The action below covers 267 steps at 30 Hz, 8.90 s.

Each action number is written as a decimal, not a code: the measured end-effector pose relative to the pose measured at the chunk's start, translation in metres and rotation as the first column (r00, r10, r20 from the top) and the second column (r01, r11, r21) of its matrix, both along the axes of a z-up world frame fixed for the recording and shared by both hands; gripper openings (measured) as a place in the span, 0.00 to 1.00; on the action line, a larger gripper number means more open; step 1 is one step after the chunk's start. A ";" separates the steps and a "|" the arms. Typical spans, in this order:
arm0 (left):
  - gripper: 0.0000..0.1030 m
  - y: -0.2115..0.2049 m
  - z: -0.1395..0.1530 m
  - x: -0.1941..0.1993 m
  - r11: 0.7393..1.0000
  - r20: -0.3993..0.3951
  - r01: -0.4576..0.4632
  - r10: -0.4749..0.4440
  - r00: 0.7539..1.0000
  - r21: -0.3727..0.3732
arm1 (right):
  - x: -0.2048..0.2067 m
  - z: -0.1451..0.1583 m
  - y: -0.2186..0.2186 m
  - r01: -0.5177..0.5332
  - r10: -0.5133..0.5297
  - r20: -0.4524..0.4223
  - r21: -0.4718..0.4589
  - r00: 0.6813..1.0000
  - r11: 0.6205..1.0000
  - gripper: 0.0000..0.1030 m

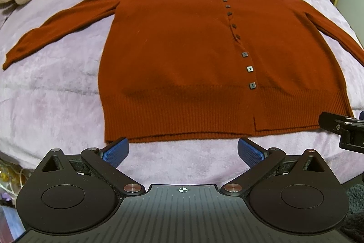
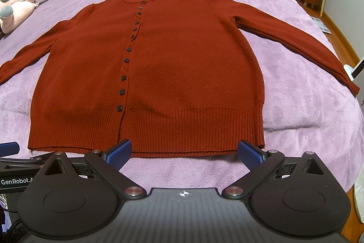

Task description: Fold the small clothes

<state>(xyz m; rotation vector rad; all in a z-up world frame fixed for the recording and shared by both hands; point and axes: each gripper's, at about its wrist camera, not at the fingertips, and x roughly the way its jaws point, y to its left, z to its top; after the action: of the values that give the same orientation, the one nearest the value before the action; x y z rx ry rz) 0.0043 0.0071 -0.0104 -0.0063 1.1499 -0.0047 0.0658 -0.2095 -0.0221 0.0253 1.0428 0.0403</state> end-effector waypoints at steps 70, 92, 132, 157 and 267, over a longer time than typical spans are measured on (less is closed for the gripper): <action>1.00 0.002 -0.003 0.005 1.000 -0.036 -0.014 0.013 0.999 -0.005 | 0.004 -0.002 -0.002 -0.013 0.015 -0.024 0.052 1.000 0.999 0.96; 1.00 0.008 0.010 0.019 0.993 0.076 -0.072 0.079 0.994 -0.091 | 0.009 -0.003 -0.114 -0.060 -0.203 0.444 0.509 0.873 0.858 0.96; 0.98 0.011 0.024 0.125 0.938 0.302 -0.046 0.156 0.940 -0.344 | 0.215 -0.001 -0.118 0.036 -0.176 0.588 0.241 0.789 0.970 0.06; 0.68 0.007 -0.075 0.302 0.804 0.019 -0.078 0.111 0.994 -0.589 | 0.179 -0.136 -0.095 0.042 -0.209 0.227 0.575 0.951 0.817 0.35; 0.45 0.034 -0.081 0.304 0.996 0.380 0.019 0.015 0.925 -0.086 | 0.303 -0.118 -0.025 -0.023 0.014 0.403 0.018 0.915 1.000 0.11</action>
<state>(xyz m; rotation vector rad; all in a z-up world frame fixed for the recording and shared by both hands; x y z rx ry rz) 0.3080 0.0412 -0.0918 -0.0798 0.7590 -0.0570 0.3692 -0.2343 -0.1401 0.0259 0.6277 0.0713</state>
